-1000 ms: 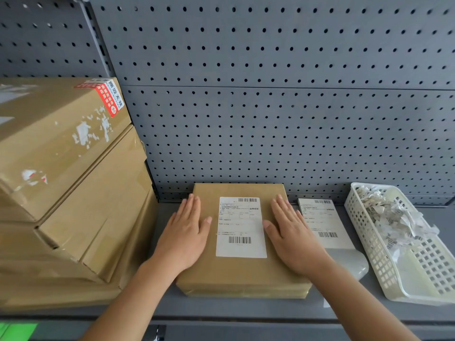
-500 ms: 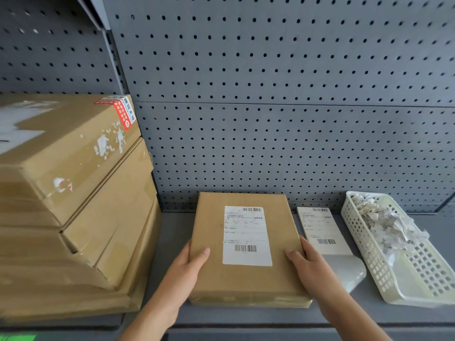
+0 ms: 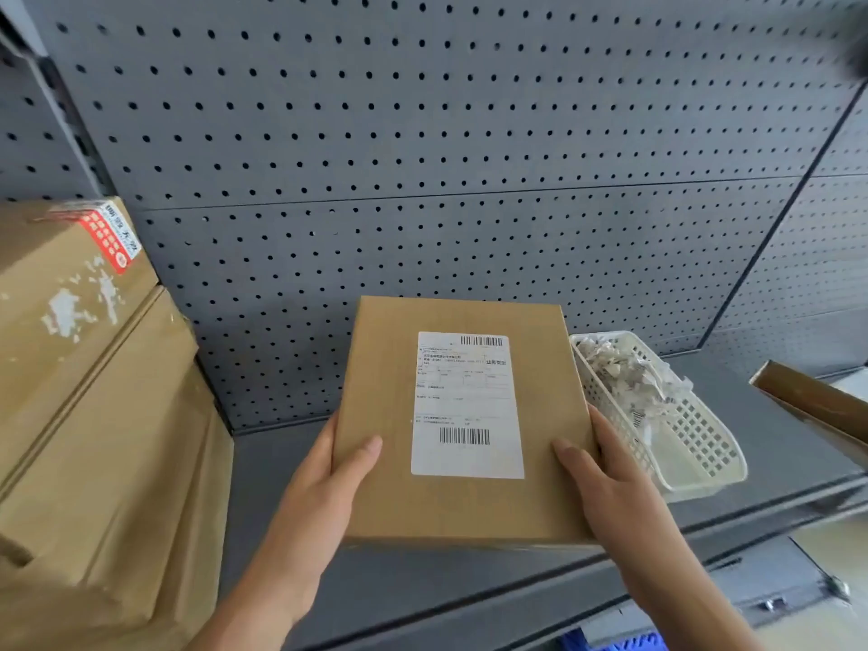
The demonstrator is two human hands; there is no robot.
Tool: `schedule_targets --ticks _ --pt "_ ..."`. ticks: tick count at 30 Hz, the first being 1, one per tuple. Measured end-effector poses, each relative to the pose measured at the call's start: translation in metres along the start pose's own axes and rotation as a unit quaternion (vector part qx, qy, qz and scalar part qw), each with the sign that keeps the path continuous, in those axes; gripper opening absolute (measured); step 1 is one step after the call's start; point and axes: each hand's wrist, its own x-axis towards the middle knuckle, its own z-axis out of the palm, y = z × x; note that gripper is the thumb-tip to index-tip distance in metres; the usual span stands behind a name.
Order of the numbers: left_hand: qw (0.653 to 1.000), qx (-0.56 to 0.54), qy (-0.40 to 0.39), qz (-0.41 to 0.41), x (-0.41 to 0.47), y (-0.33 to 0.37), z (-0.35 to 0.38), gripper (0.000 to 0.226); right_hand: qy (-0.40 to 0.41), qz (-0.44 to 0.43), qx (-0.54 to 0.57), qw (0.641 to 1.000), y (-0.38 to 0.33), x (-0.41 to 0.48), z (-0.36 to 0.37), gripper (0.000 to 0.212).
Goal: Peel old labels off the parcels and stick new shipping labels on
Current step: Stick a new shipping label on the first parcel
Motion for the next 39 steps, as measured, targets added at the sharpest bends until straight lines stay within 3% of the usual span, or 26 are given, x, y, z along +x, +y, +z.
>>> schedule_targets --ticks 8,18,25,39 --pt "0.996 0.005 -0.081 0.030 -0.011 0.024 0.065 0.046 0.088 0.000 0.025 0.996 0.004 -0.029 -0.072 0.049" --pt "0.980 0.023 -0.197 0.032 -0.042 0.027 0.205 0.050 0.203 0.006 0.046 0.978 0.051 -0.077 -0.205 0.054" --pt "0.963 0.029 -0.267 0.033 -0.070 0.019 0.306 0.036 0.280 0.002 0.049 0.959 0.085 -0.120 -0.291 0.052" --pt "0.863 0.085 -0.497 0.026 -0.093 -0.017 0.478 0.034 0.483 0.069 0.029 0.872 0.151 -0.192 -0.396 0.045"
